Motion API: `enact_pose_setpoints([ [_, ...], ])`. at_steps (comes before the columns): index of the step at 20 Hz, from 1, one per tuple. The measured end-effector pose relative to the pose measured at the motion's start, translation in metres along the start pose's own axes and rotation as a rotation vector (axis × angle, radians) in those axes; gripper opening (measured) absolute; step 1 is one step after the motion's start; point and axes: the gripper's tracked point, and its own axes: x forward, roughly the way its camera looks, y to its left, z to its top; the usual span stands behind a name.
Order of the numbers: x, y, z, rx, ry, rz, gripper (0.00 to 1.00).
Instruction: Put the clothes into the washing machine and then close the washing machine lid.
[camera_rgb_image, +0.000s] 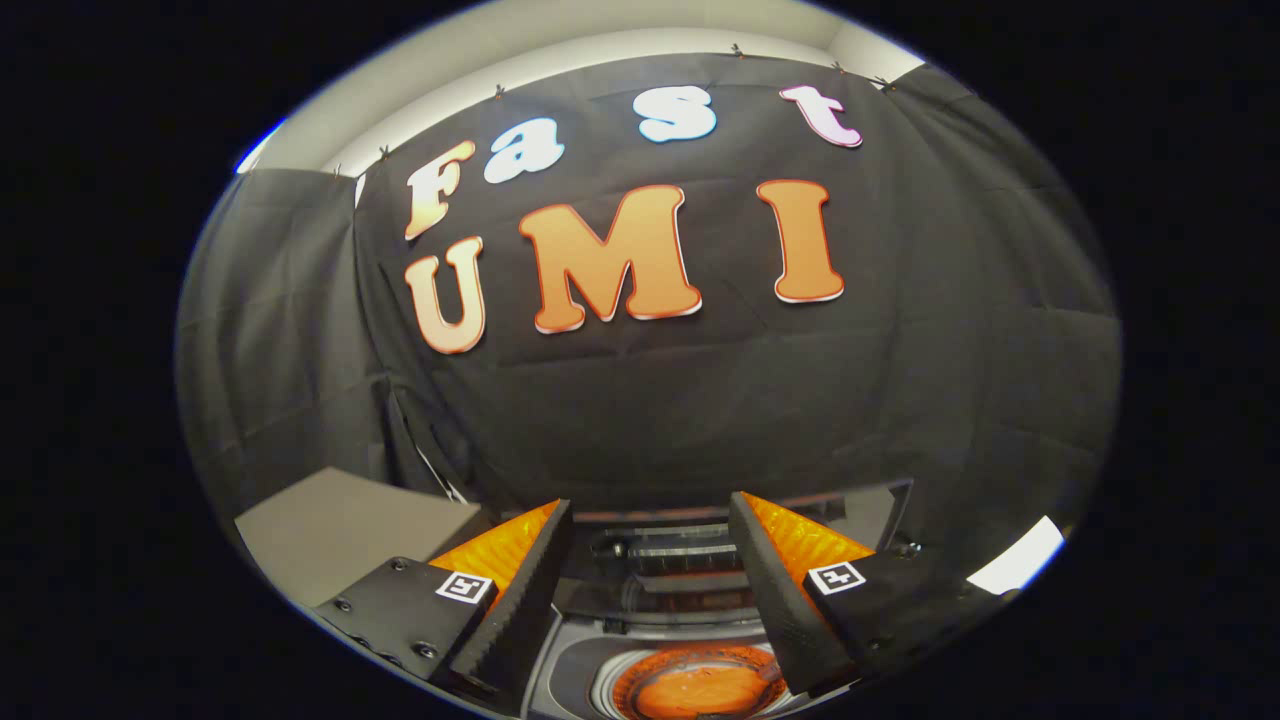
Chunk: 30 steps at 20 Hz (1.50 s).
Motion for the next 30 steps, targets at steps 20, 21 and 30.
enact_pose_setpoints([
  [20, 0.163, -0.048, -0.071, -0.075, 0.305, -0.125, 0.99],
  [21, 0.164, -0.049, -0.064, -0.075, 0.282, -0.121, 0.99],
  [30, 0.153, -0.047, -0.067, -0.070, 0.263, -0.100, 0.99],
])
